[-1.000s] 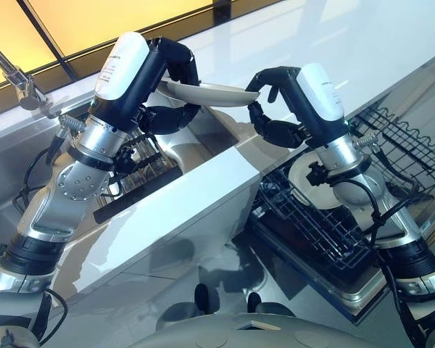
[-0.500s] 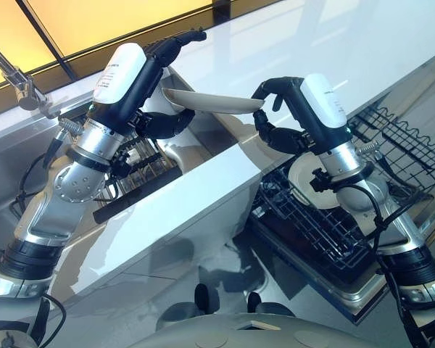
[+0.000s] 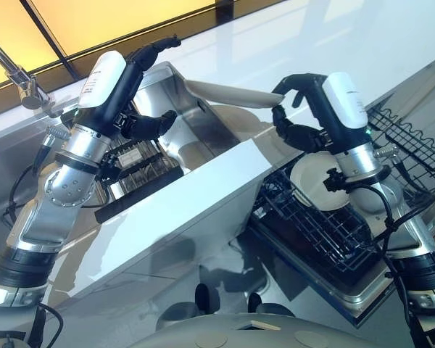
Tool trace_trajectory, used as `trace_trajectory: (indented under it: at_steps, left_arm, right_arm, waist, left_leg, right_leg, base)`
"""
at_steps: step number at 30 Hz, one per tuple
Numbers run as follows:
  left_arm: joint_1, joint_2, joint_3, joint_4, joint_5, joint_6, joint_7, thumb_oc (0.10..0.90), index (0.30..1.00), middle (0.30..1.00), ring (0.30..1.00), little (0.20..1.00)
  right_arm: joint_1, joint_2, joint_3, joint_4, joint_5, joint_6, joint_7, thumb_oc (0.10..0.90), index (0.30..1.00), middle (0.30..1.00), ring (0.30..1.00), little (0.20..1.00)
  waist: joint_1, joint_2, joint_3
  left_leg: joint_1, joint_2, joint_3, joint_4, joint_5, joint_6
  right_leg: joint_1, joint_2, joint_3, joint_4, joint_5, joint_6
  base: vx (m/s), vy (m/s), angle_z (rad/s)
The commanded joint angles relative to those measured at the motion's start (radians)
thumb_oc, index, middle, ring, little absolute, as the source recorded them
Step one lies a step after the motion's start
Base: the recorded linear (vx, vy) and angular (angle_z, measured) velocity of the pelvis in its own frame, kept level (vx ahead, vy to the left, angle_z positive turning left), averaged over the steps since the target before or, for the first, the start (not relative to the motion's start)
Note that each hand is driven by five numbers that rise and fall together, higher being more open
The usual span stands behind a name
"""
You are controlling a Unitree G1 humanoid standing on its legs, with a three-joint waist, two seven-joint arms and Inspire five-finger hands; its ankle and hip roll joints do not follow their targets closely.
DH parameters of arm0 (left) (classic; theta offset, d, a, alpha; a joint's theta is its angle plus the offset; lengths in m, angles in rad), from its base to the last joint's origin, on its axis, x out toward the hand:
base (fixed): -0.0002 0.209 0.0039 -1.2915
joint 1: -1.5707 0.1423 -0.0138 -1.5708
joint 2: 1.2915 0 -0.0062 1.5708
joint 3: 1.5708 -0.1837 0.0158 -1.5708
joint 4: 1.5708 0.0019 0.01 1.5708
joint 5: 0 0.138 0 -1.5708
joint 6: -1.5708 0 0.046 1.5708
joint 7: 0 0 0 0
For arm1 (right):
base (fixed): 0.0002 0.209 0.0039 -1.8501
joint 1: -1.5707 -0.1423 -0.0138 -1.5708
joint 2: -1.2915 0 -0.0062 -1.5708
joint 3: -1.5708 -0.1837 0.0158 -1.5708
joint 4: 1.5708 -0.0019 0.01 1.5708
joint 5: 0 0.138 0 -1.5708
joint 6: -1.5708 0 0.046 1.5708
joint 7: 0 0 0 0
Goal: Pick up plates and place into dishwasher.
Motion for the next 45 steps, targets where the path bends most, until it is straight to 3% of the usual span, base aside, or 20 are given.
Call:
trace_trajectory:
  at_steps: [1,12,17,23,36,45]
  left_arm:
    - [-0.021,0.026,0.125,0.045,-0.04,-0.028,0.069,0.8,0.9,0.9,0.9,0.9]
    - [0.06,0.056,0.232,0.101,-0.044,0.031,0.069,0.8,0.9,0.9,0.9,0.9]
    - [0.109,0.052,0.291,0.121,-0.043,0.047,0.063,0.8,0.9,0.9,0.9,0.9]
    - [0.166,0.029,0.346,0.14,-0.035,0.04,0.082,0.8,0.9,0.9,0.9,0.9]
    - [0.198,0.026,0.361,0.217,-0.028,0.053,0.152,0.8,0.9,0.9,0.9,0.9]
    - [0.211,0.025,0.359,0.236,-0.023,0.067,0.194,0.8,0.9,0.9,0.9,0.9]
  right_arm:
    - [-0.049,-0.078,-0.135,-0.045,0.007,-0.054,-0.149,0.1,0.3,0.3,0.3,0.2]
    - [0.064,-0.141,-0.38,-0.019,0.035,-0.033,-0.288,0.1,0.3,0.3,0.3,0.2]
    - [0.146,-0.138,-0.487,-0.016,0.148,-0.009,-0.215,0.1,0.3,0.3,0.3,0.2]
    - [0.254,-0.078,-0.572,0.003,0.251,-0.014,-0.092,0.1,0.3,0.3,0.3,0.2]
    - [0.376,0.029,-0.624,0.064,0.48,0.023,0.009,0.1,0.3,0.3,0.3,0.2]
    - [0.426,0.085,-0.599,0.099,0.492,0.059,0.049,0.1,0.3,0.3,0.3,0.2]
  waist:
    - [0.005,-0.007,-0.106]
    - [-0.021,-0.01,-0.108]
    - [-0.04,-0.014,-0.11]
    - [-0.071,-0.016,-0.103]
    - [-0.129,-0.011,-0.093]
    - [-0.146,-0.007,-0.082]
  left_leg:
    - [0.013,-0.066,0.009,0.019,-0.114,0.013]
    - [0.016,-0.061,0.027,0.018,-0.119,0.016]
    - [0.012,-0.057,0.043,0.021,-0.12,0.017]
    - [0.013,-0.055,0.064,0.017,-0.12,0.021]
    - [0.02,-0.055,0.109,0.018,-0.138,0.031]
    - [0.015,-0.058,0.12,0.022,-0.143,0.038]
  right_leg:
    - [-0.088,0.057,0.011,0.079,-0.005,0.062]
    - [-0.096,0.06,0.025,0.089,-0.011,0.066]
    - [-0.105,0.062,0.033,0.097,-0.014,0.067]
    - [-0.12,0.064,0.042,0.111,-0.016,0.068]
    - [-0.147,0.062,0.077,0.136,-0.02,0.08]
    - [-0.169,0.056,0.089,0.16,-0.017,0.09]
  base:
    - [0.0,0.0,0.0]
    - [0.01,0.008,-0.03]
    - [0.02,0.017,-0.08]
    - [0.0,0.024,-0.06]
    - [-0.01,0.024,-0.14]
    - [-0.01,0.012,-0.05]
